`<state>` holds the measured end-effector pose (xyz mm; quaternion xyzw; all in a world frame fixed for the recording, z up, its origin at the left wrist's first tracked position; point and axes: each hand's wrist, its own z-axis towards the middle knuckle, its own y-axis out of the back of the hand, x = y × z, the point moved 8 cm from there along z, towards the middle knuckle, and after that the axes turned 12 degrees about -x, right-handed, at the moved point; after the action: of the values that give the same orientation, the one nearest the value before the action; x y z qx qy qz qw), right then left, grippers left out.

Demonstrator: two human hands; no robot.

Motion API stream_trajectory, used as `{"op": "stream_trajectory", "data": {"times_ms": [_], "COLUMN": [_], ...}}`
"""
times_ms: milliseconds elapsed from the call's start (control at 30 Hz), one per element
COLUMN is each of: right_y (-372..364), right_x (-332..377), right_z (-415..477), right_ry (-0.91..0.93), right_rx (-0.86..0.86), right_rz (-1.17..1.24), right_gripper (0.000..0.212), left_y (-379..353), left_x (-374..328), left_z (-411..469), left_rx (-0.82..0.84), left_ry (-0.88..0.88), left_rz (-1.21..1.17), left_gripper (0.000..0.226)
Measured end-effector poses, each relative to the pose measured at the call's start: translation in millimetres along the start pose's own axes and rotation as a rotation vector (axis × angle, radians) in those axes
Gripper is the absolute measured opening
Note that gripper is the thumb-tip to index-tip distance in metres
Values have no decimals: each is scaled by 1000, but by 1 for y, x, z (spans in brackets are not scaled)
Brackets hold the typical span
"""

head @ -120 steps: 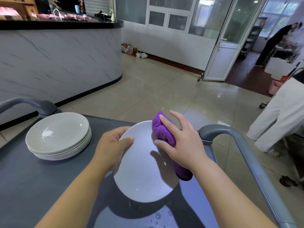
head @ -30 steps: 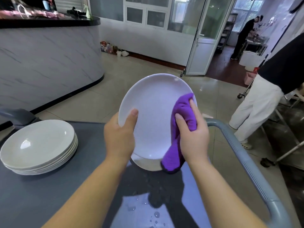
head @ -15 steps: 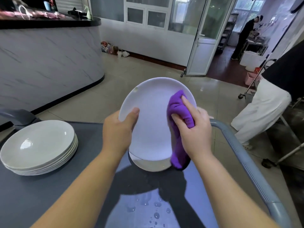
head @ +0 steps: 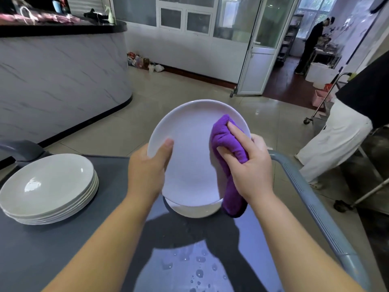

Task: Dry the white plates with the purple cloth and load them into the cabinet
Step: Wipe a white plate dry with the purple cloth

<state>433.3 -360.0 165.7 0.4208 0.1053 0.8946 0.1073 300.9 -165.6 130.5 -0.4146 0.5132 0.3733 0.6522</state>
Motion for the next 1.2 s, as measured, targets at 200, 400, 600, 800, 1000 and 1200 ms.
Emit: {"op": "stream_trajectory", "data": {"times_ms": [200, 400, 600, 800, 1000, 1200], "right_y": [-15, 4, -1, -22, -39, -28], "right_x": [-35, -18, -23, 20, 33, 4], "right_z": [-58, -19, -37, -15, -44, -57], "right_ry": [-460, -210, -257, 48, 401, 203], "right_rx": [-142, -40, -136, 29, 269, 227], "right_rz": [197, 29, -198, -221, -226, -340], "right_gripper": [51, 46, 39, 52, 44, 64], "left_y": [-15, -13, -14, -19, 1, 15], "left_x": [17, 5, 0, -10, -9, 6], "left_z": [-26, -16, -44, -51, -32, -22], "left_rx": [84, 216, 132, 194, 75, 1], "left_ry": [130, 92, -14, 0, 19, 98], "left_rz": [-135, -111, 54, 79, 38, 64], "left_gripper": [17, 23, 30, 55, 71, 47]}}
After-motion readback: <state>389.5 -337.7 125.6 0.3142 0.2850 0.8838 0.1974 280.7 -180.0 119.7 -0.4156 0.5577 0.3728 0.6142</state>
